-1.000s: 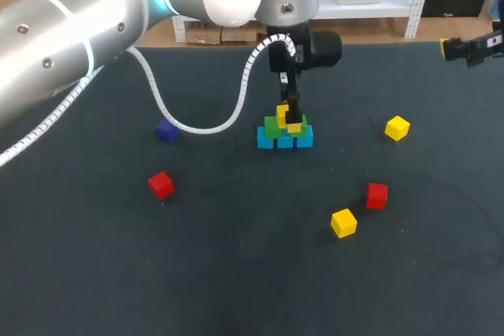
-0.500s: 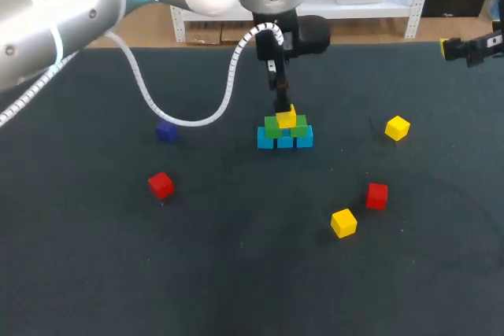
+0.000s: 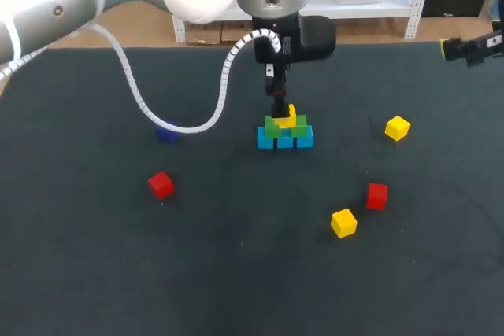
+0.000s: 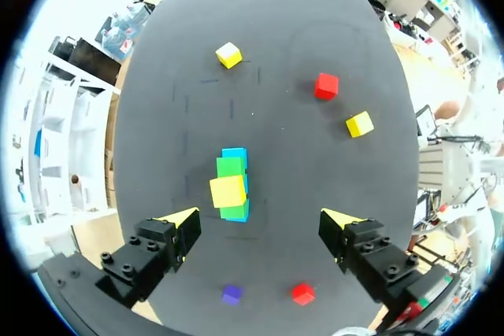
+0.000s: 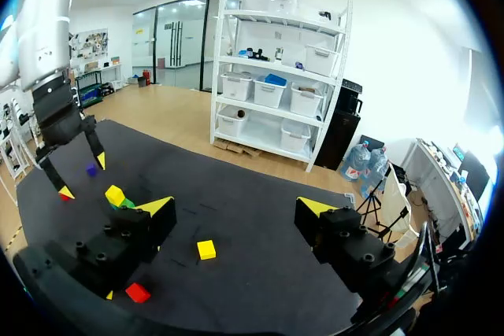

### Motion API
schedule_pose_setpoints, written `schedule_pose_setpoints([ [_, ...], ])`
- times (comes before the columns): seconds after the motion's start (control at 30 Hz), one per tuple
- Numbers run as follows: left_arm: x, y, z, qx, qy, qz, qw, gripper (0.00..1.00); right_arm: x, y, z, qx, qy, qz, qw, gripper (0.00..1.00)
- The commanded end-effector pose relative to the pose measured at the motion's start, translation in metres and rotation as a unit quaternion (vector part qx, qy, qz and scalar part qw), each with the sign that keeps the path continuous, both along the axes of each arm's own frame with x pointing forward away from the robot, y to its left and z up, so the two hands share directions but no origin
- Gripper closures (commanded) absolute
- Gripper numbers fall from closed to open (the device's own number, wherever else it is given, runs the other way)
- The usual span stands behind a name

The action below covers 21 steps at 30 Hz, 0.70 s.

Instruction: Place the blue cubes, place green cubes on the blue cubes, place the yellow cubes on the green cubes, then place the red cubes on the yellow cubes, and place purple cube on the red cubes.

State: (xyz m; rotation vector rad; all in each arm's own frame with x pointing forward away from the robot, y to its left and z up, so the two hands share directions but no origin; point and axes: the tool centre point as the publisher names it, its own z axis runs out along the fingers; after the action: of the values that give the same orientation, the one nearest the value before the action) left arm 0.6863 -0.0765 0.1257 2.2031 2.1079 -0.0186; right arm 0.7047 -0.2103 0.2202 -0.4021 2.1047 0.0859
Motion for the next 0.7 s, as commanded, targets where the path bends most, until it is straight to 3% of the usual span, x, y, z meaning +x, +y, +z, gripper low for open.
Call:
schedule_pose_setpoints([
  [0.03,-0.006,0.007,0.002,-0.002,-0.022,-0.01,1.0,0.0,0.001,-0.001,-0.004,0.009,-0.019,0.004,1.0,0.0],
  [0.27,-0.016,0.03,0.001,0.004,-0.024,-0.009,1.0,0.0,0.001,-0.001,-0.004,0.009,-0.019,0.004,1.0,0.0],
  [0.43,-0.025,0.051,0.005,0.013,-0.038,0.023,0.999,0.0,0.001,-0.001,-0.004,0.009,-0.019,0.004,1.0,0.0],
  [0.7,-0.004,0.082,0.01,0.004,-0.056,0.082,0.995,0.0,0.001,-0.001,-0.004,0.009,-0.019,0.004,1.0,0.0],
])
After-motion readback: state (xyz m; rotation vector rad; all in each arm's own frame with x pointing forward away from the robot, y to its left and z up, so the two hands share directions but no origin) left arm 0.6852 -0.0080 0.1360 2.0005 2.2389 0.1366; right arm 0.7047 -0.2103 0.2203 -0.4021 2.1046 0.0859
